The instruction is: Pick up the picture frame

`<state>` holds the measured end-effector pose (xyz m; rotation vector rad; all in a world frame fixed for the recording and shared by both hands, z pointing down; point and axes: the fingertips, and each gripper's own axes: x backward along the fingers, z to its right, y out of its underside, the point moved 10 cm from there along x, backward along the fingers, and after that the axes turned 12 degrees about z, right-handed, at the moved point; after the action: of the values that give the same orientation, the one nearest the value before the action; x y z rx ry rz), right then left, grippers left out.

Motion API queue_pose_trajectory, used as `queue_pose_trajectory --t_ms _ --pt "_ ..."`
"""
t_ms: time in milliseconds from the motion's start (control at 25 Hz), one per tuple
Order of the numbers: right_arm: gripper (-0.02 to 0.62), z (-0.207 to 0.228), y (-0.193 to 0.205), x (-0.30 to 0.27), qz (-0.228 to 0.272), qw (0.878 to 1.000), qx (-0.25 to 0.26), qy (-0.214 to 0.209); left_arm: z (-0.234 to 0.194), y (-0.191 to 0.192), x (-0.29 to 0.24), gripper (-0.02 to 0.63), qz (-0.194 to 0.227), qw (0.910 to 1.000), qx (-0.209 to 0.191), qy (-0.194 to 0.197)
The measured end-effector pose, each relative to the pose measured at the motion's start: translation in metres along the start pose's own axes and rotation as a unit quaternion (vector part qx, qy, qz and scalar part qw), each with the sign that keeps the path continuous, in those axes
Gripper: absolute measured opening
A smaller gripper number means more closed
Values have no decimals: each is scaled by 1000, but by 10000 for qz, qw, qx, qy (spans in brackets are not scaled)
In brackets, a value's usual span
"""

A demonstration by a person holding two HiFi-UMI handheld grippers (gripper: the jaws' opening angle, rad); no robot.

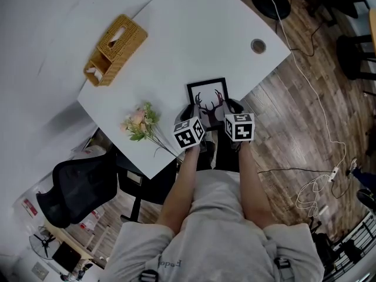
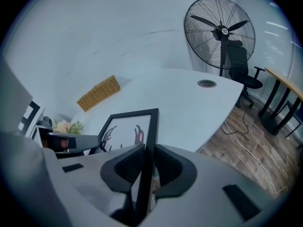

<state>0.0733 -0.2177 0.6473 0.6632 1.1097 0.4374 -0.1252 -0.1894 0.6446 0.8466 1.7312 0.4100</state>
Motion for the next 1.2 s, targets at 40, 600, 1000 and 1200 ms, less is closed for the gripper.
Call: queue_pose_trajectory --t_ms 40,600,1000,1200 --pt "74 -2 1 0 12 10000 -23 12 -1 -2 0 89 19 10000 -17 -7" --pt "74 -17 -15 14 336 9994 5 19 1 -21 17 89 369 9993 -97 -27" --pt "74 -30 -34 35 723 9974 -4 -17 3 -41 40 91 782 9968 -57 157" --pt "74 -41 -48 46 1041 9945 51 -29 3 -57 55 91 1060 9937 -138 349"
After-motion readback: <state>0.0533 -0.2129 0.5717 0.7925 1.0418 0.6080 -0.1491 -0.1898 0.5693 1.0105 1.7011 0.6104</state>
